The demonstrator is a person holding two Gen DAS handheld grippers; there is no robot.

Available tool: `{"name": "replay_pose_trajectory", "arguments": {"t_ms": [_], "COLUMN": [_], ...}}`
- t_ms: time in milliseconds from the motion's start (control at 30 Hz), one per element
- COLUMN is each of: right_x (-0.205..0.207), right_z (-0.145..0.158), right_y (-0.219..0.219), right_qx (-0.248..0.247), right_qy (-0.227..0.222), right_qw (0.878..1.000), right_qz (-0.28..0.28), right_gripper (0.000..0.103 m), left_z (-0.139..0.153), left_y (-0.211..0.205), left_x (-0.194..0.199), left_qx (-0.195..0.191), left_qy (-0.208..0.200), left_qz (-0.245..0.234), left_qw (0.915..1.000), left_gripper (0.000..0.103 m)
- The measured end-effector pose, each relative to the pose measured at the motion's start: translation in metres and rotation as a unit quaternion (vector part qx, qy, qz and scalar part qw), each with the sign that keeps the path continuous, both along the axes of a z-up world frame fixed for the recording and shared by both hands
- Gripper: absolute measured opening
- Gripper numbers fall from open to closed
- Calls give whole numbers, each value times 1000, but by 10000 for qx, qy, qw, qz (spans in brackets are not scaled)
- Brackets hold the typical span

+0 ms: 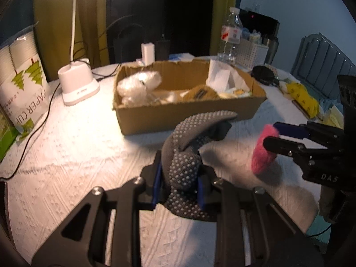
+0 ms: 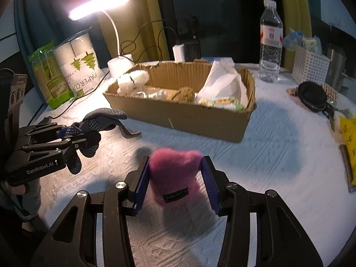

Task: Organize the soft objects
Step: 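Carry the glove with the left gripper while the right gripper carries the pink pouch to the box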

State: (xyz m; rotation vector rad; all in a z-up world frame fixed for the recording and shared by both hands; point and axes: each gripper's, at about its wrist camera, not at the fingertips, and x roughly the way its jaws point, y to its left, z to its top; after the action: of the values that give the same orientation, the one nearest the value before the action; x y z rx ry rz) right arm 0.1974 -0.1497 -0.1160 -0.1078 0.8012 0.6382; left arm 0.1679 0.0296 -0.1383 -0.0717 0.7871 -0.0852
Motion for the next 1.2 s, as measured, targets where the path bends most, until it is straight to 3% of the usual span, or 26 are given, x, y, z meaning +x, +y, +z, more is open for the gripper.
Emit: {"name": "replay_pose_trajectory", "arguments": {"t_ms": [100,300,733,867,967,1200], "right_x": [3,11,19,19,18,11], "right_z": [7,16,-32,-34,-32,-12], "right_y": [0,4,27,31,34,33], "right_qx": [-8,-65,-331,-435,-516,-426], "right_qy": [-95,-237,500,446,370,119], "right_qw": [9999,9996,9979,9976,9973,9977], "right_qz": [32,104,259,300,367,506], "right_gripper": [43,41,43,43,37,36], "left_z": [10,26,26,27,31,43], "left_y": [1,3,14,17,17,17], "left_x": [2,8,7,5,5,6], "left_qx": [-2,9,-96,-141,-161,-157], "left_qy": [-111,-311,-330,-370,-444,-613], "left_qz": [-15,-24,54,83,70,66], "left_qw": [9999,9995,9994,9992,9989,9980], "left_gripper": [26,26,26,26,26,26]}}
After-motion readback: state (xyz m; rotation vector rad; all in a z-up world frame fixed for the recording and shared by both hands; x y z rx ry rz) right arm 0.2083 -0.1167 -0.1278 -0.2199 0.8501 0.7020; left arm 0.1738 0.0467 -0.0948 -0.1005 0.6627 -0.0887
